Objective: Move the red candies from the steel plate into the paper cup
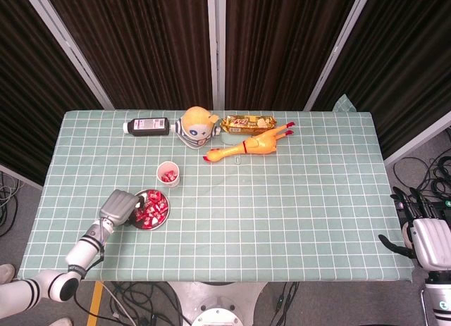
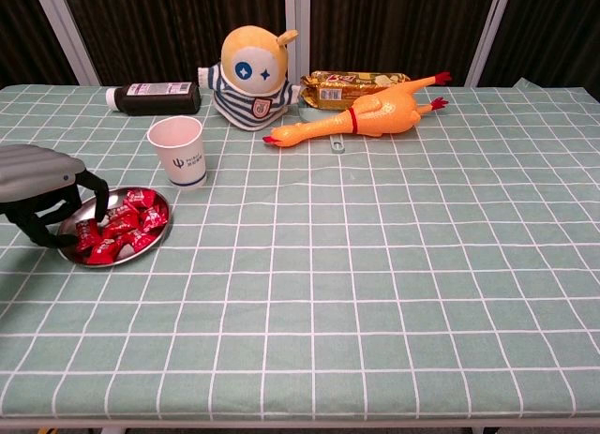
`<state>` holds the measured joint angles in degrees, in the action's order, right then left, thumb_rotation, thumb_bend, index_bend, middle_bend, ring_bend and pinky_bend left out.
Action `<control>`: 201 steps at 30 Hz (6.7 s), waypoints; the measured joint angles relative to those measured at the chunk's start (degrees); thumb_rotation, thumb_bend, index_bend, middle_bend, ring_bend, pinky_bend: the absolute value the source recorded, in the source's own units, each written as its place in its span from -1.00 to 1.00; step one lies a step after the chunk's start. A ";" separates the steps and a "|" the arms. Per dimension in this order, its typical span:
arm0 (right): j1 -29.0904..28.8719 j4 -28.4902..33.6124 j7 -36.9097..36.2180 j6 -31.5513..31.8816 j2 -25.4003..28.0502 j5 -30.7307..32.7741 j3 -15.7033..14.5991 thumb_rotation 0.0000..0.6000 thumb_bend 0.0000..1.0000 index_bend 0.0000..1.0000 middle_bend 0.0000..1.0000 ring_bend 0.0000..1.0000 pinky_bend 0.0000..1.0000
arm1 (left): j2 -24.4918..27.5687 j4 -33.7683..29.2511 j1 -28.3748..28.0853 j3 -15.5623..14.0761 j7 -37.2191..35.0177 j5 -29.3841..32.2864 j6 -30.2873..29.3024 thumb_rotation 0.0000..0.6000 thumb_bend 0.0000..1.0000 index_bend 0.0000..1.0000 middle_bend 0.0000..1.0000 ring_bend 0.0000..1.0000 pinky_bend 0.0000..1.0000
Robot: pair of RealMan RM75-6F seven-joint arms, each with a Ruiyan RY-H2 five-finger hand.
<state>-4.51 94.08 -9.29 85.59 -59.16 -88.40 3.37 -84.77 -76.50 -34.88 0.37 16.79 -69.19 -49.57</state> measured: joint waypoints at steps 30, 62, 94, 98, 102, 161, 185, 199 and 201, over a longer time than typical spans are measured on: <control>0.25 0.53 0.08 0.62 0.49 -0.52 -0.06 1.00 -0.84 -0.92 -0.57 -0.98 -0.71 | 1.81 -3.12 1.37 3.16 -6.84 -3.47 -5.33 1.00 -0.32 0.26 0.83 0.68 0.96; 0.15 -1.05 -1.94 0.34 0.22 -0.05 0.17 1.00 -0.84 -0.92 -0.57 -0.98 -0.70 | 0.21 0.13 -14.53 12.87 -3.48 13.48 7.41 1.00 -0.32 -0.27 0.79 0.68 0.96; -0.03 -1.05 -2.04 0.36 0.28 -0.80 -0.14 1.00 -0.84 -0.92 -0.58 -0.98 -0.70 | 2.69 -6.16 -2.68 -0.50 -7.74 -1.56 2.01 1.00 -0.31 -0.11 0.79 0.66 0.96; -0.02 -1.11 -2.00 0.39 0.22 -0.83 -0.17 1.00 -0.84 -0.92 -0.57 -0.98 -0.70 | 2.32 -5.97 -3.17 -0.60 -6.25 -0.46 3.41 1.00 -0.31 -0.11 0.79 0.66 0.96; 0.07 -1.11 -2.01 0.44 0.22 -0.65 -0.17 1.00 -0.84 -0.92 -0.58 -0.98 -0.69 | 2.14 -5.59 -3.51 -0.63 -3.98 0.98 3.97 1.00 -0.31 -0.11 0.79 0.66 0.96; 0.44 -0.19 -0.99 0.63 0.56 -0.39 -0.24 1.00 -0.84 -0.92 -0.58 -0.98 -0.67 | -1.04 -1.38 -4.34 2.94 5.14 14.90 3.41 1.00 -0.40 -0.05 0.78 0.66 0.96; 0.15 0.17 -0.65 0.22 0.68 -0.24 -0.05 1.00 -0.84 -0.92 -0.58 -0.98 -0.66 | -0.96 -2.50 -4.11 2.05 5.79 14.69 1.80 1.00 -0.40 0.00 0.78 0.65 0.96; 0.20 0.28 -0.57 0.16 0.70 -0.23 -0.14 1.00 -0.84 -0.92 -0.58 -0.98 -0.65 | -1.83 -0.78 -3.85 1.52 5.48 14.17 2.14 1.00 -0.39 0.10 0.78 0.66 0.96; 0.17 0.39 -0.52 0.13 0.74 -0.24 -0.13 1.00 -0.84 -0.92 -0.58 -0.98 -0.65 | -2.02 -0.34 -3.82 1.50 5.22 14.04 2.30 1.00 -0.39 0.13 0.79 0.66 0.96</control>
<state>-4.34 94.47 -9.81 85.72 -58.42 -88.64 3.24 -86.78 -76.83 -38.69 1.88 22.01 -55.15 -47.27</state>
